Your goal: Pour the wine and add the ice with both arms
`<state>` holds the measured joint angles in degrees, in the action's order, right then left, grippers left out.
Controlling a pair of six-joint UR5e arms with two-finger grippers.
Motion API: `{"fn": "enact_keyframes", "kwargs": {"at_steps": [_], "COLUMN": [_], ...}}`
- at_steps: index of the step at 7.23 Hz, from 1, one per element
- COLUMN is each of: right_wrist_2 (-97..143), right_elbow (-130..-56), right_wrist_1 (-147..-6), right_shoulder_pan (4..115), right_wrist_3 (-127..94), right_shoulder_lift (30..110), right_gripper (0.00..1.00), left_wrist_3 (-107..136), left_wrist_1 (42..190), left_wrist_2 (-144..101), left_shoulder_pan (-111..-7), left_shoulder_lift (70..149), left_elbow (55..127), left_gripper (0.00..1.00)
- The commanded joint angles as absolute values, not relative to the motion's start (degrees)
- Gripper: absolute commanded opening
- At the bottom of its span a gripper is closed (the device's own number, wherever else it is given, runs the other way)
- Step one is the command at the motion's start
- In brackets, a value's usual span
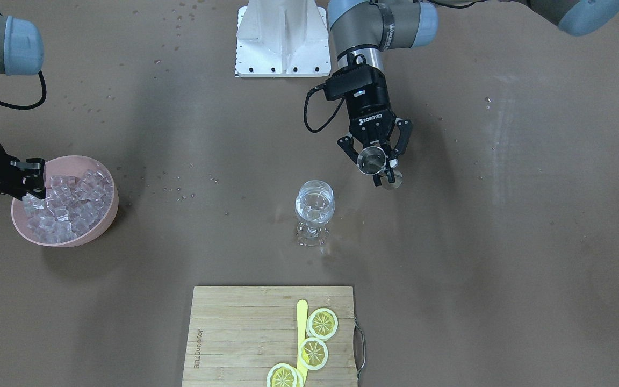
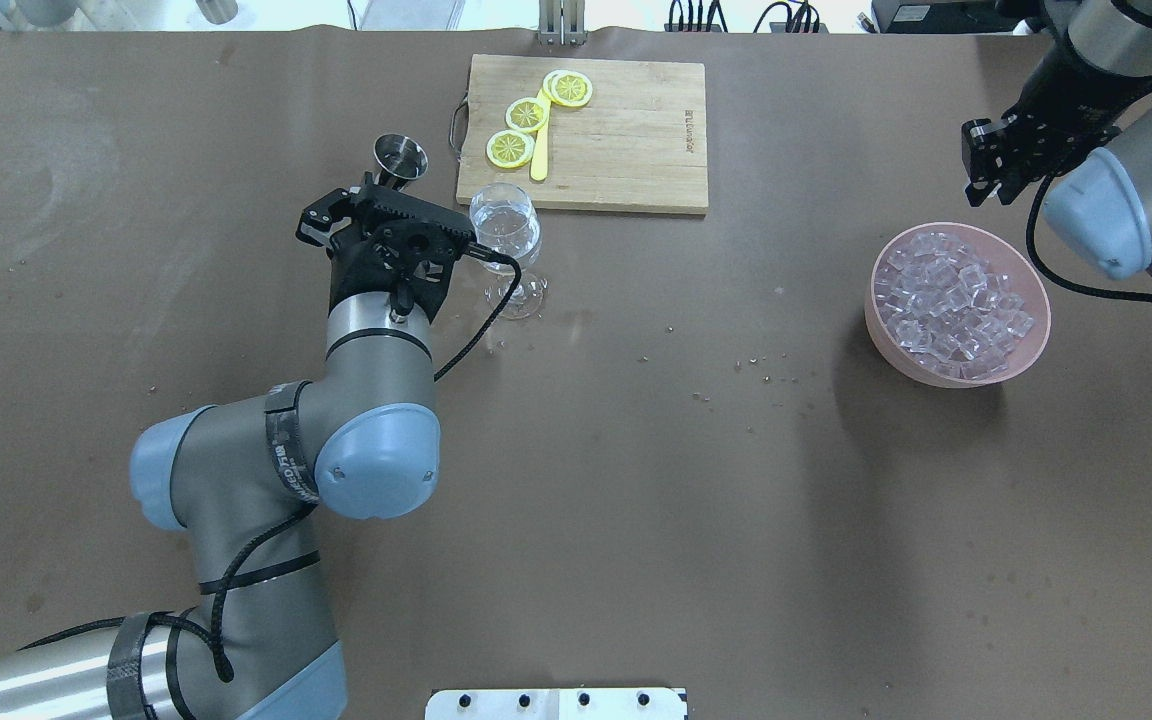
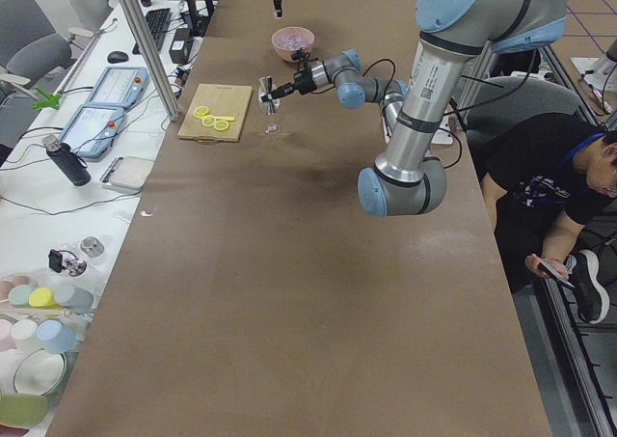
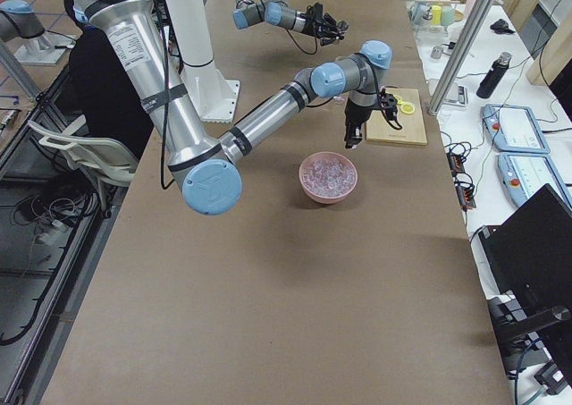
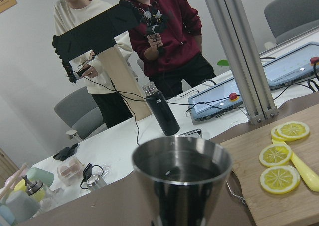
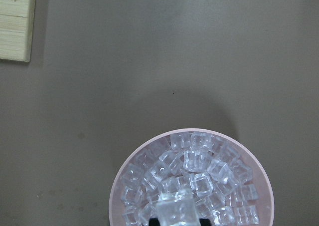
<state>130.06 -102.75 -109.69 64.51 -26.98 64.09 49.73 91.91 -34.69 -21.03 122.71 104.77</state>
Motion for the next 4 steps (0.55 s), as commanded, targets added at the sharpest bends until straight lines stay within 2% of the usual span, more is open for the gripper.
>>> {"fn": "enact_keyframes", "kwargs": {"at_steps": [1,4], "right_wrist_2": [130.0,130.0], "right_elbow": [-102.7,-102.5], "right_wrist_1": [-109.7,-109.7], "right_shoulder_pan": [64.5,64.5], "right_wrist_3": [-27.0,-27.0], "right_shoulder_lift": [64.1,63.9], "right_gripper": [0.0,0.0], "left_wrist_3": [49.8,49.9], "left_wrist_1": [86.7,84.5], "left_wrist_2": [-34.6,-34.7], "left_shoulder_pan": [-20.6,-20.5], "left_shoulder_lift": [124.4,128.4], "left_elbow": [104.4,100.0], "left_gripper": [0.14,0.14]}}
